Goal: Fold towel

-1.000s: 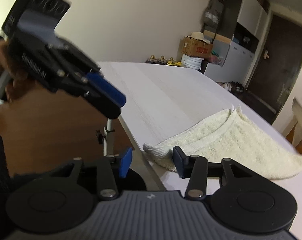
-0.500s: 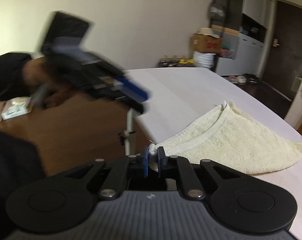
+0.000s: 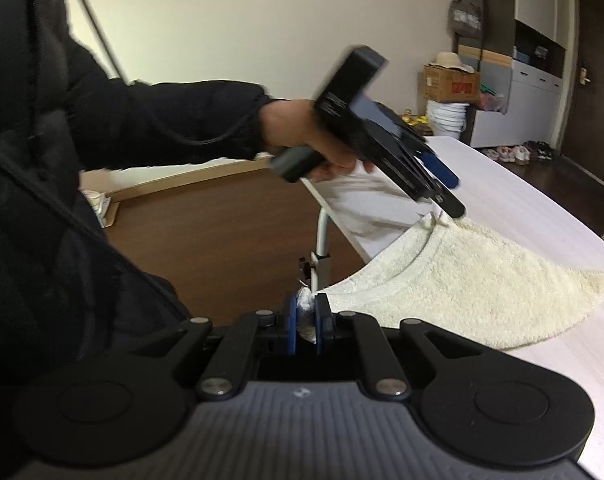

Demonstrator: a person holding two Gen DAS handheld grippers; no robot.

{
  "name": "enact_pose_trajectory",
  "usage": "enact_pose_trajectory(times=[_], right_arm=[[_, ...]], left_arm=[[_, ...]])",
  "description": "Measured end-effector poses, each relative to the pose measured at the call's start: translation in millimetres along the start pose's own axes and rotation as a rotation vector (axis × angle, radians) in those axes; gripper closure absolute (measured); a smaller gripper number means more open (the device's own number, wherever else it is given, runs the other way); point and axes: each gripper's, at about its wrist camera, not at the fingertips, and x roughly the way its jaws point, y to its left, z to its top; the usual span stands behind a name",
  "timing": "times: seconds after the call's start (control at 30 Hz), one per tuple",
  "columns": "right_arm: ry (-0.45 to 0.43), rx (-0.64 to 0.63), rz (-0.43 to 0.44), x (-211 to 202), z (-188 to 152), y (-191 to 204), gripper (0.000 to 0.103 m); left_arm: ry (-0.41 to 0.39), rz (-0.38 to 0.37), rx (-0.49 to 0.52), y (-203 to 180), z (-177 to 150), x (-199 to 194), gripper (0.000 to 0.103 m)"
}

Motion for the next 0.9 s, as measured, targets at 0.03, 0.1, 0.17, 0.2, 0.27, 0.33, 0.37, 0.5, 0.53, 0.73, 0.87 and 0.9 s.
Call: enact_pose_trajectory(times=[0.03,0.1,0.17,0.2,0.27,0.33,0.37,0.5,0.53,0.73,0.87,0.9], right_arm=[[-0.007,0.001,0.01,-3,1,-2,0.093],[-0.031,0.014,0.019,-11,4,-8,0.093],[-0.085,0.056,0.029,-25,11,-26,0.093],[-0.105,0.072,0.025,-30,13,-35,0.093],[-0.149,0.106,0.003,-41,18,-60,0.093],[-0.191,0.144,-0.022,-48,19,-85,0.093],[-0.222,0.181,-0.048,-53,20,-111,0.093],[-0.265,0.259,-0.086,-58,21,-173,0.094],[-0.268,0.274,-0.087,-56,20,-187,0.094],[-0.219,0.344,-0.095,-25,18,-265,0.094],[-0.161,0.396,-0.099,0,9,-299,0.094],[-0.146,0.409,-0.1,6,7,-307,0.094]], left_arm=[[0.009,-0.004,0.016,1,-1,1,0.041],[0.031,-0.015,0.057,3,-2,2,0.041],[0.038,-0.042,0.085,7,-4,2,0.041],[0.041,-0.052,0.091,8,-4,2,0.041],[0.045,-0.074,0.104,10,-4,2,0.041],[0.052,-0.11,0.112,15,-4,4,0.04],[0.055,-0.124,0.111,18,-3,7,0.039],[0.062,-0.167,0.098,24,2,16,0.038],[0.061,-0.173,0.097,24,2,17,0.038],[0.058,-0.197,0.059,28,3,21,0.038],[0.036,-0.203,0.027,33,3,15,0.038],[0.029,-0.2,0.021,35,3,13,0.038]])
